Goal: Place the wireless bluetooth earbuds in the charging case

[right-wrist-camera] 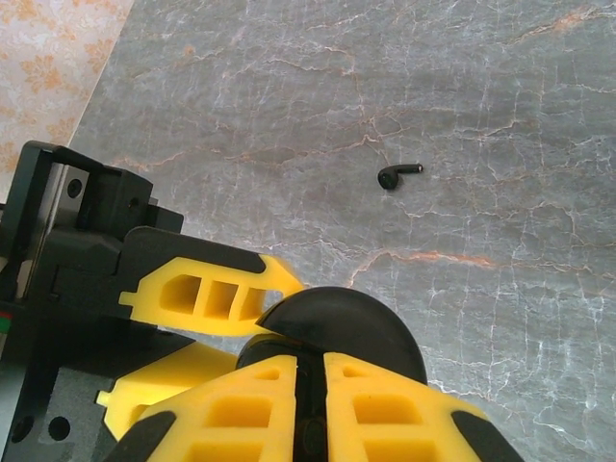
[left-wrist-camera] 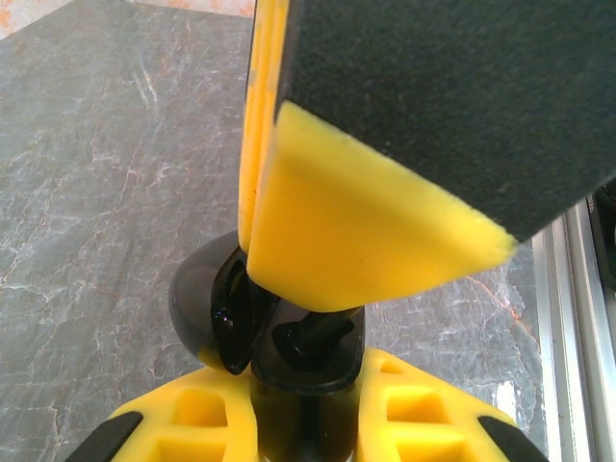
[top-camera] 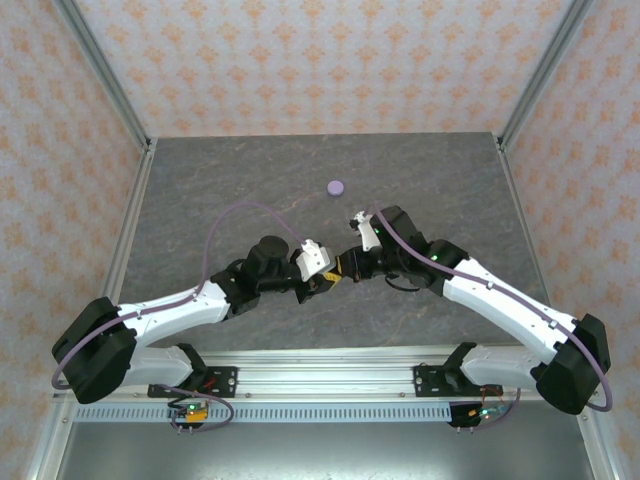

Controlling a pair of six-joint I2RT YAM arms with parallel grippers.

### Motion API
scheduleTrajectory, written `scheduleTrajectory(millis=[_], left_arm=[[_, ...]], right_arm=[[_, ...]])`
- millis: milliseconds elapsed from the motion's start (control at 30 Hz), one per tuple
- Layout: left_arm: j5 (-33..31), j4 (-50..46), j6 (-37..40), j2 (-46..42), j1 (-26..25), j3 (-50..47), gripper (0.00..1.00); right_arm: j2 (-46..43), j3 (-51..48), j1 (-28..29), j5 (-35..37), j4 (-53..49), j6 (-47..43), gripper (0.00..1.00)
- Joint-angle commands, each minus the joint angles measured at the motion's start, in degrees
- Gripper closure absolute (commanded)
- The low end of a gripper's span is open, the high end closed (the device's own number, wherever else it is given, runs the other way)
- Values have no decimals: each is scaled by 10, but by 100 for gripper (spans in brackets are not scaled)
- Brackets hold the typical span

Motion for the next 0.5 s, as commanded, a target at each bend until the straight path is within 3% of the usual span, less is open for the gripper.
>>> scheduleTrajectory(millis=[0,300,467], left_arm=[[2,3,1,-6,-4,24,85],[-107,-44,-10,16,-3,34,84],[-145,-67,-30,18,-3,32,84]], right_arm=[[3,13,4,27,-8,7,88],[-28,5,1,99,-17,28,88],[-27,-11,-33,133,-33,50,88]])
